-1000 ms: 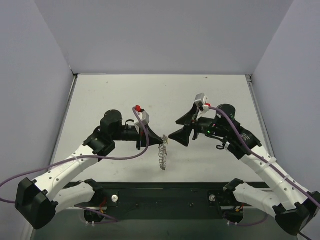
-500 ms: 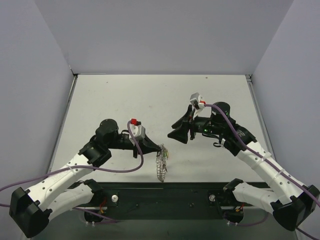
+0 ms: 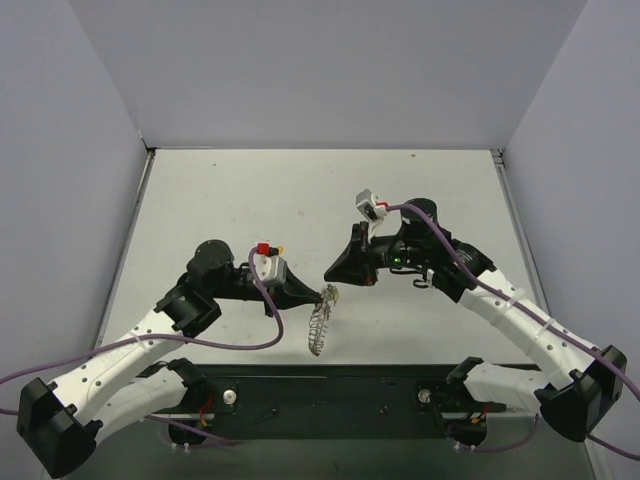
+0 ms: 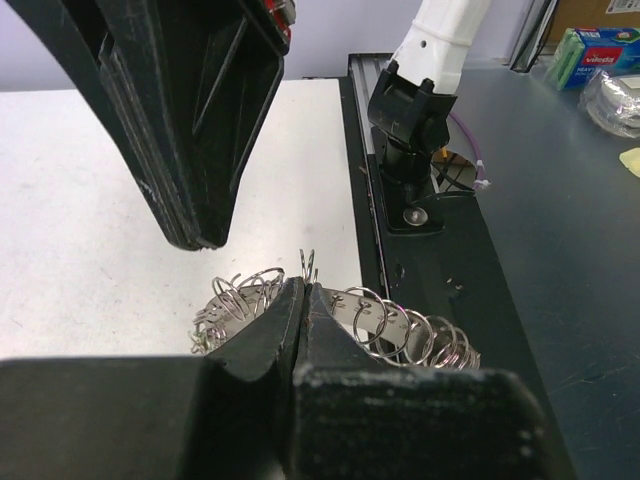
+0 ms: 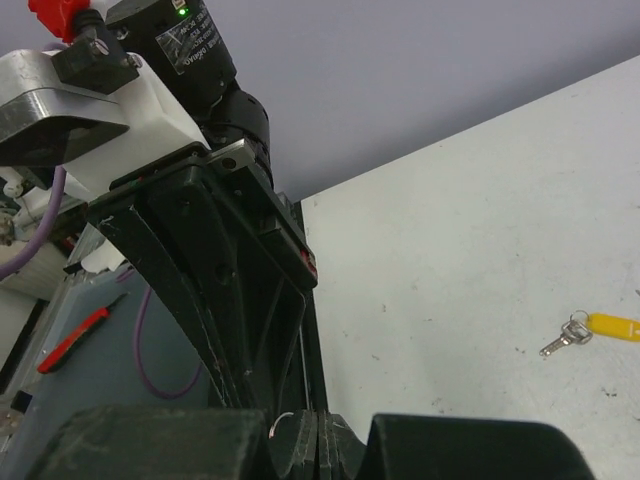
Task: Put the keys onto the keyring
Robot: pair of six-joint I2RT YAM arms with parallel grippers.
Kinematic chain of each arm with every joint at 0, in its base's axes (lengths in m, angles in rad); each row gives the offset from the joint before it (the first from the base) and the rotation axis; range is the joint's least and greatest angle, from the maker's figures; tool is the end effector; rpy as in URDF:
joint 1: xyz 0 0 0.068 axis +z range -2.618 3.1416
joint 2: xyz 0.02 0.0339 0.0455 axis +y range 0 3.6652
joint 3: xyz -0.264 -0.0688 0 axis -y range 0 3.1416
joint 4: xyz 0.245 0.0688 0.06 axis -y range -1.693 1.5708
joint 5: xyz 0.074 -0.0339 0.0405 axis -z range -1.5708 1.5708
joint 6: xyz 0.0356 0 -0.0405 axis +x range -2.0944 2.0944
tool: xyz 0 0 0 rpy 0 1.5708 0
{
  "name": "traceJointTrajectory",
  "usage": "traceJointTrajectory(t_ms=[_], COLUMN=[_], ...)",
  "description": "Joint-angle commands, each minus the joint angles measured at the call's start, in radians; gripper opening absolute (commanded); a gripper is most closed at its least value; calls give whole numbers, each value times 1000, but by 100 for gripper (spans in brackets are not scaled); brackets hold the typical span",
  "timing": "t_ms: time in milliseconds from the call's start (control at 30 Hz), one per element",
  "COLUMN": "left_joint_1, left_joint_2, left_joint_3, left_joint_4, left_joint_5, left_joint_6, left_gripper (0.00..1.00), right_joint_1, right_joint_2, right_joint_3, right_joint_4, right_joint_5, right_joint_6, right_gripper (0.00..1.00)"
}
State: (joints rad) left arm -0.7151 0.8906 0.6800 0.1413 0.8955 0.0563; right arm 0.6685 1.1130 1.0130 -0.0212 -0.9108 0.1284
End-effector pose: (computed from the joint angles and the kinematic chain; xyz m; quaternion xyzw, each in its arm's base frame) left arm 0.1344 -0.1535 0.3195 0.5216 0.4996 -0.4985 0.4795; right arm 0.1774 0.1759 0.3740 -0.4604 0.5702 0.5345 0.4210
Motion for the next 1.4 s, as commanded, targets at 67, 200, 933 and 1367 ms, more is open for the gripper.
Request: traceJointTrajectory(t_ms=[67,200,933,1367], left_joint_1=[-9,-7,-1,5], left_joint_2=[-16,-19,-104,-119], left_joint_3=[13,12,-31,-69], left_joint_4=[106,113,192,213], left_joint_5=[42,37,-9,-40], left_joint_6=[14,14,-4,-9], left_gripper=[0,0,0,0], right_joint_1=[19,32,45,39], right_joint_2=[15,15,77,-47], right_joint_3=[55,50,82,36], right_joint_4=[27,27,-144,-126], right_joint_5=[-65,-101,38,316], right_joint_6=[-7,-16,-89,-85], right_gripper=[0,0,0,0])
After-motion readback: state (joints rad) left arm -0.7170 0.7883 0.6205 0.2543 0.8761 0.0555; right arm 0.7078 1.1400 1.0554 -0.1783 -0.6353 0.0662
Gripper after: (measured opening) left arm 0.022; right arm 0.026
